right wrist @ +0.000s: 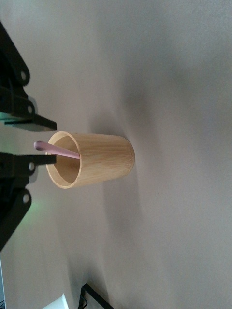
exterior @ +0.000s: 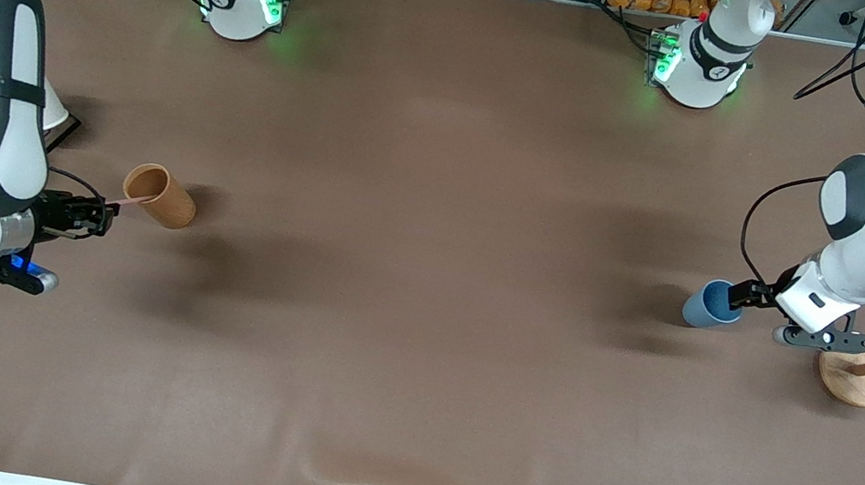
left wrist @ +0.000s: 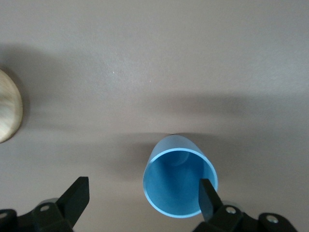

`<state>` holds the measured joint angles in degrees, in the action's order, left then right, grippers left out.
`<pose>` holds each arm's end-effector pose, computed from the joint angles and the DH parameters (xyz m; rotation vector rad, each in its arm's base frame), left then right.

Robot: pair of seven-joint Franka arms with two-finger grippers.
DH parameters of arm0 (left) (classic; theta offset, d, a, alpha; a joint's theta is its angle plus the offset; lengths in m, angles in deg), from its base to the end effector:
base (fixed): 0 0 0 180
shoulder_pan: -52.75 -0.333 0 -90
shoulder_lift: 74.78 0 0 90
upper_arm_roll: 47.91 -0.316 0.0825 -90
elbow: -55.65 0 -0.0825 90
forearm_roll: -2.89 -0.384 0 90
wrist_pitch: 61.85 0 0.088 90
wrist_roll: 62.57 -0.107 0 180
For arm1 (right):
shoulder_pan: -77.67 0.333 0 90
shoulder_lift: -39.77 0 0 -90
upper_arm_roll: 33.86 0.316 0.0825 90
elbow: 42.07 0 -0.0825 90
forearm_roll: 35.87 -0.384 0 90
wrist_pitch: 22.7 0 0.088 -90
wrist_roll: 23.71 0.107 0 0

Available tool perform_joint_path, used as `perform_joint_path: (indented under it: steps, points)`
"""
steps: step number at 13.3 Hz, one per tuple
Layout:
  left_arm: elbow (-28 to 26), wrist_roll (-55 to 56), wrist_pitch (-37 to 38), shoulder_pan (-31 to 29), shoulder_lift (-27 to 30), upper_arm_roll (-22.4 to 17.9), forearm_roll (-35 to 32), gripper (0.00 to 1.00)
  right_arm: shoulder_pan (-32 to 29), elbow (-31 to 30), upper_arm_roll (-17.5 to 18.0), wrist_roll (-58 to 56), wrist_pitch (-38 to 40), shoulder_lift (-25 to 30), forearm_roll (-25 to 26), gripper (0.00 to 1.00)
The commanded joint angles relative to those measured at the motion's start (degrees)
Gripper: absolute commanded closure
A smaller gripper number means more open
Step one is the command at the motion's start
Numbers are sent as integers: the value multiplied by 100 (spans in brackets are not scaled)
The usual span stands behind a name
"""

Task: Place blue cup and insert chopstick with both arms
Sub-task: 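Close the left gripper on the blue cup while the right gripper grasps the chopstick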

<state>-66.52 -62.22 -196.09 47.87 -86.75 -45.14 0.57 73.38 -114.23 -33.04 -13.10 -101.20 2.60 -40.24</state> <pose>0.5671 0.0219 0.3101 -3.1224 -0.0246 -0.0028 0.6664 -0.0331 0.3492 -2.9533 0.3736 0.8273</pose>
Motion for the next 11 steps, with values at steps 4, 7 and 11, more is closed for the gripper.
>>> perform_joint_path:
  steps: [4, 7, 11]
  points:
    - [-132, -44, -331, -30, -288, 22, -102, 14, -116, 158, 58, 64, 97, -106, -108, 93]
    - [-123, -44, -349, -30, -411, 31, -102, 30, -116, 158, 58, 56, 115, -88, -108, 99]
    - [-79, -44, -357, -21, -534, 31, -102, 83, -99, 167, 58, 56, 212, -44, -100, 100]
